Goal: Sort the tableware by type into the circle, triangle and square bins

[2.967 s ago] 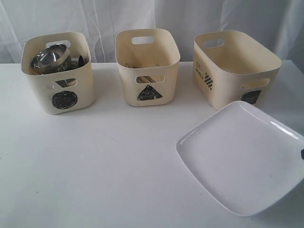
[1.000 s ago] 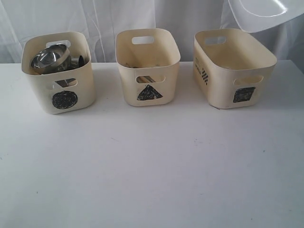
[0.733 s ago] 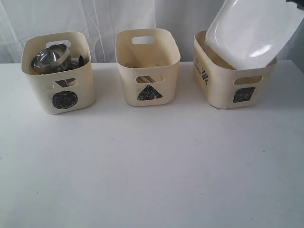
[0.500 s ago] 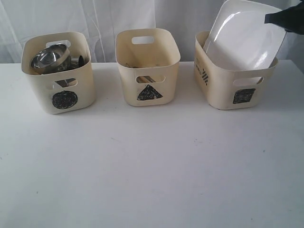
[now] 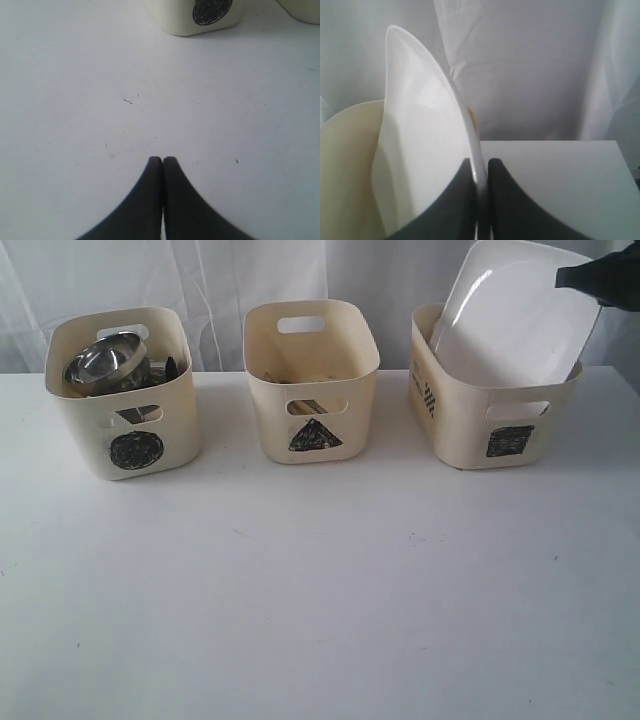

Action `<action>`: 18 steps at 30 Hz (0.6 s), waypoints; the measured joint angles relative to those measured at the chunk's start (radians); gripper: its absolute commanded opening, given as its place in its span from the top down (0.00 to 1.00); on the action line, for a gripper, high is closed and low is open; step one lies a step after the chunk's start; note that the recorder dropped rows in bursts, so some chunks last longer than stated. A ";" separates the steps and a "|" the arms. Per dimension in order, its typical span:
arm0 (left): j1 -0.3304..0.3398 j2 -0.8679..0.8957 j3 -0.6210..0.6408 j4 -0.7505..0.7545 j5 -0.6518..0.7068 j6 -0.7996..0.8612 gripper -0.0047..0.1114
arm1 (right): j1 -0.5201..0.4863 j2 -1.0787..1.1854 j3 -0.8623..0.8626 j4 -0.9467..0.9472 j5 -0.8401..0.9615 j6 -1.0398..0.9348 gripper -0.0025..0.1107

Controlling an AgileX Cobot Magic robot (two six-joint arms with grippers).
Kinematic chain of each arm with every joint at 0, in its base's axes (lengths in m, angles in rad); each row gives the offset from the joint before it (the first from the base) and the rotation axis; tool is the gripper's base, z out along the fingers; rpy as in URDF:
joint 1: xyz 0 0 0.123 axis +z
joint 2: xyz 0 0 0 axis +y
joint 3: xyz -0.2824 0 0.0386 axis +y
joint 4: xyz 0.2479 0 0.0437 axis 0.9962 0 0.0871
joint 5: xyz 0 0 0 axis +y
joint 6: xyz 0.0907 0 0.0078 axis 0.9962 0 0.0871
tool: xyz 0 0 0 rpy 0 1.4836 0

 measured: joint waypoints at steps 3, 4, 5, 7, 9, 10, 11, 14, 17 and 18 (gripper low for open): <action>0.000 0.000 0.000 0.000 0.000 0.000 0.96 | 0.000 0.000 0.000 0.010 0.026 0.000 0.77; 0.000 0.000 0.000 0.000 0.000 0.000 0.96 | 0.000 0.000 0.000 0.013 0.030 0.004 0.76; 0.000 0.000 0.000 0.000 0.000 0.000 0.96 | 0.000 0.000 0.000 0.015 0.030 0.008 0.76; 0.000 0.000 0.000 0.000 0.000 0.000 0.96 | 0.000 0.000 0.000 0.019 0.028 0.023 0.76; 0.000 0.000 0.000 0.000 0.000 0.000 0.96 | 0.000 -0.002 0.000 0.027 0.028 0.045 0.76; 0.000 0.000 0.000 0.000 0.000 0.000 0.96 | 0.000 -0.004 0.000 0.039 0.028 0.059 0.76; 0.000 0.000 0.000 0.000 0.000 0.000 0.96 | 0.000 -0.008 0.000 0.051 0.028 0.072 0.76; 0.000 0.000 0.000 0.000 0.000 0.000 0.96 | 0.000 -0.040 0.000 0.093 0.045 0.103 0.76; 0.000 0.000 0.000 0.000 0.000 0.000 0.96 | 0.000 -0.110 0.000 0.110 0.054 0.113 0.76; 0.000 0.000 0.000 0.000 0.000 0.000 0.96 | 0.000 -0.140 0.000 0.115 0.066 0.118 0.76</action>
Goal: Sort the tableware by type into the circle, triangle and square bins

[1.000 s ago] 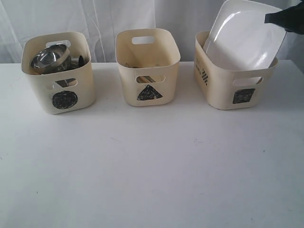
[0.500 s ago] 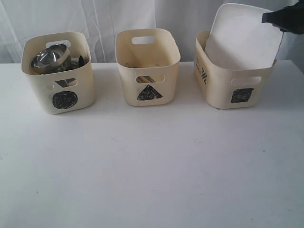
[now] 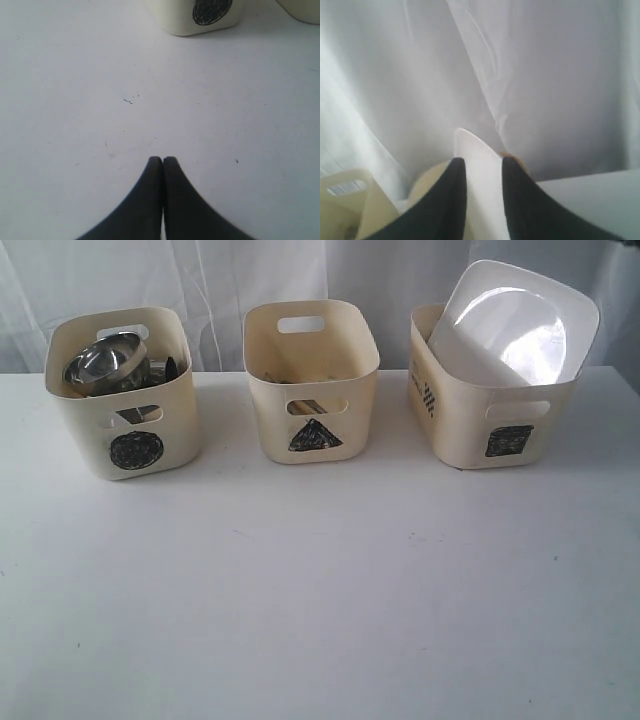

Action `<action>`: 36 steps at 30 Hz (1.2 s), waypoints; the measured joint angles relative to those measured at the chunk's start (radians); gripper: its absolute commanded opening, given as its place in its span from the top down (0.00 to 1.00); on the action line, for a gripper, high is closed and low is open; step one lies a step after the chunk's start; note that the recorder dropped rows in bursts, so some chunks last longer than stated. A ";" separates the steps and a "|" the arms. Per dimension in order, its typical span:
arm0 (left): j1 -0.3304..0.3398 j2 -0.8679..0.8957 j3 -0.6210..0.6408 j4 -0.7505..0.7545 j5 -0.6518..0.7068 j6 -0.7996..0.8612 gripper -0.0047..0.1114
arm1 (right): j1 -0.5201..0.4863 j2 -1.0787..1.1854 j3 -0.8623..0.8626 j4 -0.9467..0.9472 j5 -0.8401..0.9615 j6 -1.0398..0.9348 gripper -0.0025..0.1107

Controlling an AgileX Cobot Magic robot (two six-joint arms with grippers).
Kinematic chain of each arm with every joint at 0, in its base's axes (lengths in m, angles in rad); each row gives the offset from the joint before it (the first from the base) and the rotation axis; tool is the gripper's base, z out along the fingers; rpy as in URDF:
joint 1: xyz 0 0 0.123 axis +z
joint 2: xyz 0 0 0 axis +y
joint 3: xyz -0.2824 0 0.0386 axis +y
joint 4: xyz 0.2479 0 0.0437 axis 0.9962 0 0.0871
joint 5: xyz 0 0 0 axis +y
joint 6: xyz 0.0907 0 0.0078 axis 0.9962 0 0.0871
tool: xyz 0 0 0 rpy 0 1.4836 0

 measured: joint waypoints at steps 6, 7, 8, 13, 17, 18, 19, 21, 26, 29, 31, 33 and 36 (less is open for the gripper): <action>0.000 0.000 0.000 0.000 0.000 0.000 0.96 | 0.000 -0.143 -0.011 0.021 0.234 0.070 0.79; 0.000 0.000 0.000 0.000 0.000 0.000 0.96 | 0.000 -0.154 -0.011 0.026 0.298 0.092 0.84; 0.000 0.000 0.000 0.000 0.000 0.000 0.96 | 0.000 -0.159 -0.011 0.029 0.358 0.123 0.89; 0.000 0.000 0.000 0.000 0.000 0.000 0.96 | 0.014 -0.259 0.070 -0.013 0.381 0.249 0.98; 0.000 0.000 0.000 0.000 0.000 0.000 0.96 | 0.055 -0.484 0.222 -0.073 0.114 0.272 0.98; 0.000 0.000 0.000 0.000 0.000 0.000 0.96 | 0.073 -0.542 0.268 -0.080 0.033 0.268 0.98; 0.000 0.000 0.000 0.000 0.000 0.000 0.96 | 0.096 -0.617 0.314 -0.088 -0.044 0.255 0.98; 0.000 0.000 0.000 0.000 0.000 0.000 0.96 | 0.142 -0.751 0.393 -0.092 -0.157 0.201 0.98; 0.000 0.000 0.000 0.000 0.000 0.000 0.96 | 0.227 -1.071 0.586 -0.092 -0.229 0.040 0.98; 0.000 0.000 0.000 0.000 0.000 0.000 0.96 | 0.239 -1.193 0.725 -0.092 -0.170 0.018 0.98; 0.000 0.000 0.000 0.000 0.000 0.000 0.96 | 0.239 -1.261 0.824 -0.092 -0.109 0.045 0.98; 0.000 0.000 0.000 0.000 0.000 0.000 0.96 | 0.241 -1.305 0.903 -0.092 -0.066 0.109 0.98; 0.000 0.000 0.000 0.000 0.000 0.000 0.96 | 0.241 -1.352 1.032 -0.092 0.033 0.289 0.98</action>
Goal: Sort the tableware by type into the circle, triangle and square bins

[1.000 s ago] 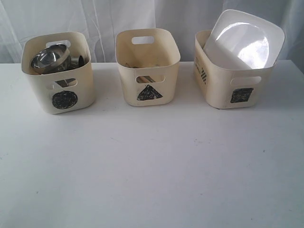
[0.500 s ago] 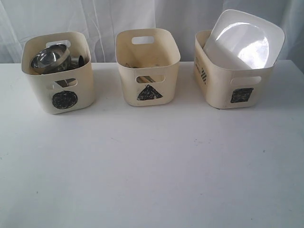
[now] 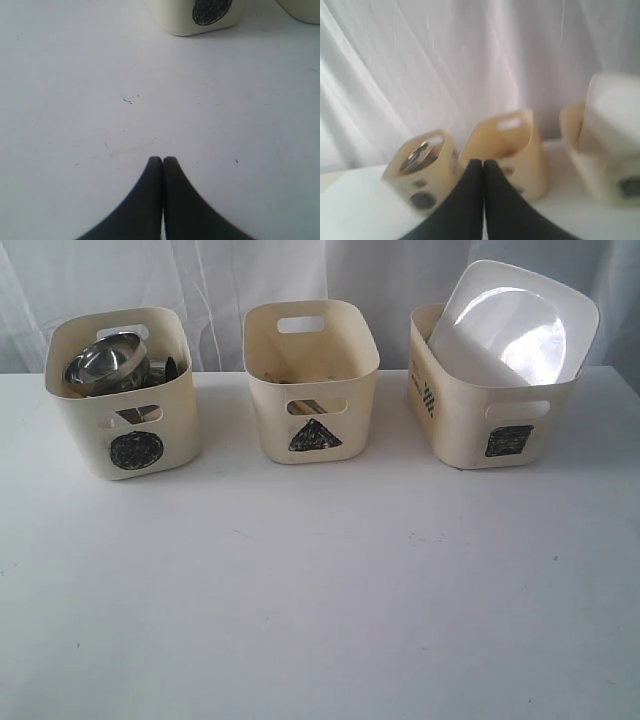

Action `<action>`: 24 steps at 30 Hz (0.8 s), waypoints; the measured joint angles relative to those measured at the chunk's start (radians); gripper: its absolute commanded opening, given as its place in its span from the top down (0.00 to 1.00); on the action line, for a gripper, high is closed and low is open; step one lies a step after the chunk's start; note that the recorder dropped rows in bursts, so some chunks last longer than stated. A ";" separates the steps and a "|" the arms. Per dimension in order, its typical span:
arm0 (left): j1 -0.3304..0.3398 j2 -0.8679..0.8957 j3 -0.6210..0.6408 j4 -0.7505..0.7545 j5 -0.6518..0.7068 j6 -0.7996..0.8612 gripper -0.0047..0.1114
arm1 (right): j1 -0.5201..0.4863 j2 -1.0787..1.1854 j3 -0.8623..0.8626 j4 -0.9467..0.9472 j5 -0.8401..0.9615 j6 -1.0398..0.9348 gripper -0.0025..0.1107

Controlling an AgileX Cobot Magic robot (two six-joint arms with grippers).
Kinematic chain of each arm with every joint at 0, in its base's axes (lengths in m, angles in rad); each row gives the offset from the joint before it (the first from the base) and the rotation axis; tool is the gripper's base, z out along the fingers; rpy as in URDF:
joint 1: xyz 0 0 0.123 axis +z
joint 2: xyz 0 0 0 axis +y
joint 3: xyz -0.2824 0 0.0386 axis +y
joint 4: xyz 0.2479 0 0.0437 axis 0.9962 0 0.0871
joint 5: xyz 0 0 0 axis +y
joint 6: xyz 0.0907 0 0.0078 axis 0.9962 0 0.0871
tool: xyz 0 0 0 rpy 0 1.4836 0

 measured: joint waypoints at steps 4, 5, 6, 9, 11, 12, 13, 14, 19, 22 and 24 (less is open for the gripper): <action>0.000 0.000 0.000 0.000 0.000 0.000 0.96 | 0.000 -0.003 0.098 -0.002 0.199 0.198 0.98; 0.000 0.000 0.000 0.000 0.000 0.000 0.96 | 0.000 -0.003 0.109 -0.002 0.237 0.219 0.98; 0.000 0.000 0.000 0.000 0.000 0.000 0.96 | 0.000 -0.003 0.119 -0.004 0.281 0.230 0.98; 0.000 0.000 0.000 0.000 0.000 0.000 0.96 | 0.000 -0.003 0.133 -0.006 0.382 0.247 0.98; 0.000 0.000 0.000 0.000 0.000 0.000 0.96 | 0.000 -0.004 0.133 -0.014 0.425 0.249 0.98; 0.000 0.000 0.000 0.000 0.000 0.000 0.96 | 0.000 -0.006 0.133 -0.019 0.430 0.249 0.98; 0.000 0.000 0.000 0.000 0.000 0.000 0.96 | 0.000 -0.006 0.133 -0.022 0.418 0.251 0.98; 0.000 0.000 0.000 0.000 0.000 0.000 0.96 | 0.000 -0.008 0.133 -0.025 0.385 0.235 0.98; 0.000 0.000 0.000 0.000 0.000 0.000 0.96 | 0.000 -0.048 0.187 0.029 0.102 -0.065 0.98; 0.000 0.000 0.000 0.000 0.000 0.000 0.96 | 0.000 -0.110 0.272 -0.006 -0.072 -0.165 0.98; 0.000 0.000 0.000 0.000 0.000 0.000 0.96 | 0.000 -0.160 0.359 -0.088 -0.182 -0.131 0.98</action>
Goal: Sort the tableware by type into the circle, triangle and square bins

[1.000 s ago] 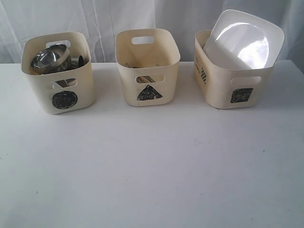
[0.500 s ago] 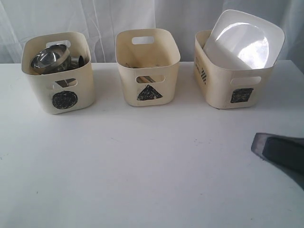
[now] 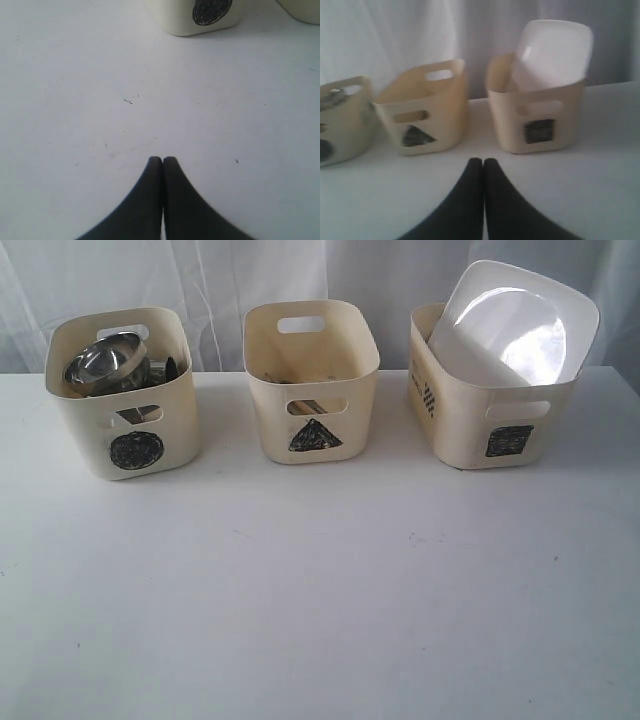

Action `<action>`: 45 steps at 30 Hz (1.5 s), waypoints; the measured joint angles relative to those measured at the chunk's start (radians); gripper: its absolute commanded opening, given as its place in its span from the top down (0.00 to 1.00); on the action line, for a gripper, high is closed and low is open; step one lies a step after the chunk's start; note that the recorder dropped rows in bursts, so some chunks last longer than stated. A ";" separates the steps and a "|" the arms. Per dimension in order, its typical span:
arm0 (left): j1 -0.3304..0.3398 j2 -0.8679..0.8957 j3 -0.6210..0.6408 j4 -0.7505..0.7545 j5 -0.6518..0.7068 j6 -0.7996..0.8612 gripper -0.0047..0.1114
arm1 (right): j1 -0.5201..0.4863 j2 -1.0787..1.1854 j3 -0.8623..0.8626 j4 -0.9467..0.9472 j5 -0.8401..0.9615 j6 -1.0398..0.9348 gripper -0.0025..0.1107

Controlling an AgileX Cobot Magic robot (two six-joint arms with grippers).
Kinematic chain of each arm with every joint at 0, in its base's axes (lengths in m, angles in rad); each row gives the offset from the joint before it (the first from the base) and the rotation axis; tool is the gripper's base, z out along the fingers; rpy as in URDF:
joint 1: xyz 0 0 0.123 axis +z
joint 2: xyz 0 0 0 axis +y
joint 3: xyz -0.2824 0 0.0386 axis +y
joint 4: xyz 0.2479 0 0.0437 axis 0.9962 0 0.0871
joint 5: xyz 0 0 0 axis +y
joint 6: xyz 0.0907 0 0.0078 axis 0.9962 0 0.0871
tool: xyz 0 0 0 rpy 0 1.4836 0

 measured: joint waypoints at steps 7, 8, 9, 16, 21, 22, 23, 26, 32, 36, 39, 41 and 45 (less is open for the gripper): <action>0.000 0.000 0.000 0.000 0.002 0.000 0.96 | -0.005 -0.270 0.176 -0.495 -0.107 0.365 0.98; 0.000 0.000 0.000 0.000 0.002 0.000 0.96 | -0.010 -0.286 0.176 -0.533 -0.117 0.383 0.98; 0.000 0.000 0.000 0.000 0.000 0.000 0.96 | -0.012 -0.291 0.176 -0.559 -0.126 0.393 0.98; 0.000 0.000 0.002 0.000 0.004 0.000 0.96 | -0.020 -0.300 0.180 -0.809 0.100 0.641 0.98; 0.000 0.000 0.002 0.000 0.004 0.003 0.96 | -0.020 -0.300 0.182 -0.857 0.152 0.661 0.98; 0.000 0.000 0.002 0.000 0.004 0.002 0.96 | -0.020 -0.300 0.182 -0.859 0.152 0.661 0.98; 0.000 0.000 0.002 0.000 0.004 0.002 0.96 | -0.020 -0.300 0.182 -0.861 0.153 0.661 0.98; 0.000 0.000 0.002 0.000 0.004 0.002 0.96 | -0.020 -0.300 0.182 -0.861 0.155 0.663 0.98; 0.000 0.000 0.002 0.000 0.004 0.003 0.96 | -0.020 -0.300 0.182 -0.863 0.156 0.665 0.98; 0.000 0.000 0.002 0.000 0.004 0.003 0.96 | -0.020 -0.300 0.182 -0.863 0.161 0.665 0.98; 0.000 0.000 0.002 0.000 0.004 0.003 0.96 | -0.020 -0.300 0.182 -0.863 0.163 0.665 0.98; 0.000 0.000 0.002 0.000 0.004 0.003 0.96 | -0.020 -0.300 0.182 -0.863 0.163 0.665 0.98; 0.000 0.000 0.002 0.000 0.004 0.003 0.96 | -0.020 -0.300 0.182 -0.863 0.163 0.665 0.98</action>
